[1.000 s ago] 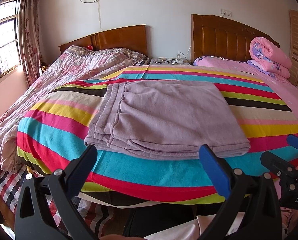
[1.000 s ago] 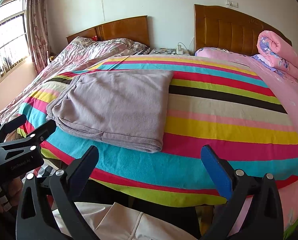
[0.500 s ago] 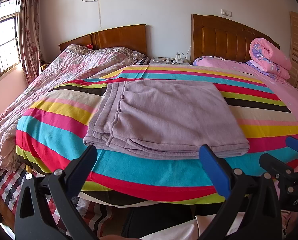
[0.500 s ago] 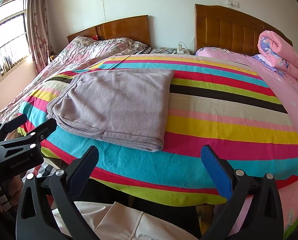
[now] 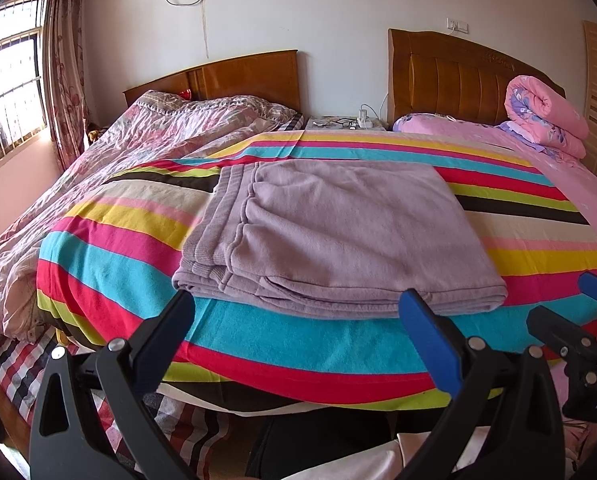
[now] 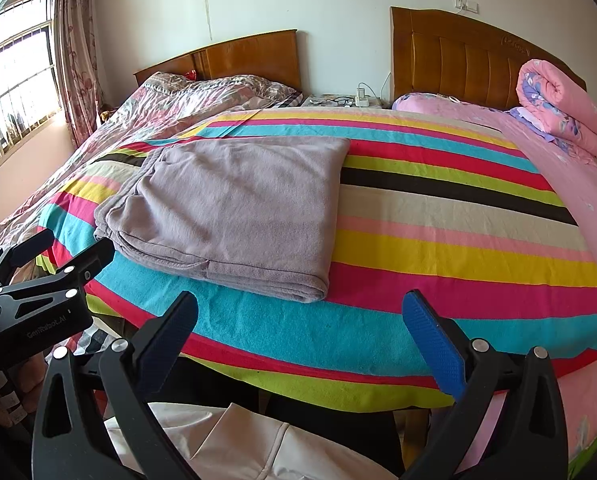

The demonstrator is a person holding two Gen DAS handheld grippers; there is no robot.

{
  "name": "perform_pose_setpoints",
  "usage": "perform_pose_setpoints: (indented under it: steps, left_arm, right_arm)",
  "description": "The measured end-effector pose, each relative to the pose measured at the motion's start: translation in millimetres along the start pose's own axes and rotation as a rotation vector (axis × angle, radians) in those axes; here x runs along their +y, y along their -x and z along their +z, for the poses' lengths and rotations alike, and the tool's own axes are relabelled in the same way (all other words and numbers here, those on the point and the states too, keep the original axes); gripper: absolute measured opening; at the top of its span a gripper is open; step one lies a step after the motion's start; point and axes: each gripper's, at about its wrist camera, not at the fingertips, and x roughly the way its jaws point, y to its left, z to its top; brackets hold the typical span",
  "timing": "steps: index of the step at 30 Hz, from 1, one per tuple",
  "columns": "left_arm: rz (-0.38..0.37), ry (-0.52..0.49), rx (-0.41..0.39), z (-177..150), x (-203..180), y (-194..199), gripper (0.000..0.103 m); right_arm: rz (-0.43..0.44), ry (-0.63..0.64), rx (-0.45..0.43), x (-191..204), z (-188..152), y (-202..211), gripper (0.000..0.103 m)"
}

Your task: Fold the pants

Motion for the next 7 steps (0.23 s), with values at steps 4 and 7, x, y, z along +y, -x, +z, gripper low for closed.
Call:
perform_pose_setpoints:
  steps: [4,7]
  left_arm:
    - [-0.02,0.02,0.023,0.8,3.2,-2.9,0.102]
    - [-0.029,0.019,0.032,0.1,2.1,-3.7,0.102]
  right_arm:
    - [0.0,0.0,0.001,-0.2,-0.1,-0.1,0.099]
    - [0.0,0.001,0.0,-0.3,0.2,0.0,0.099]
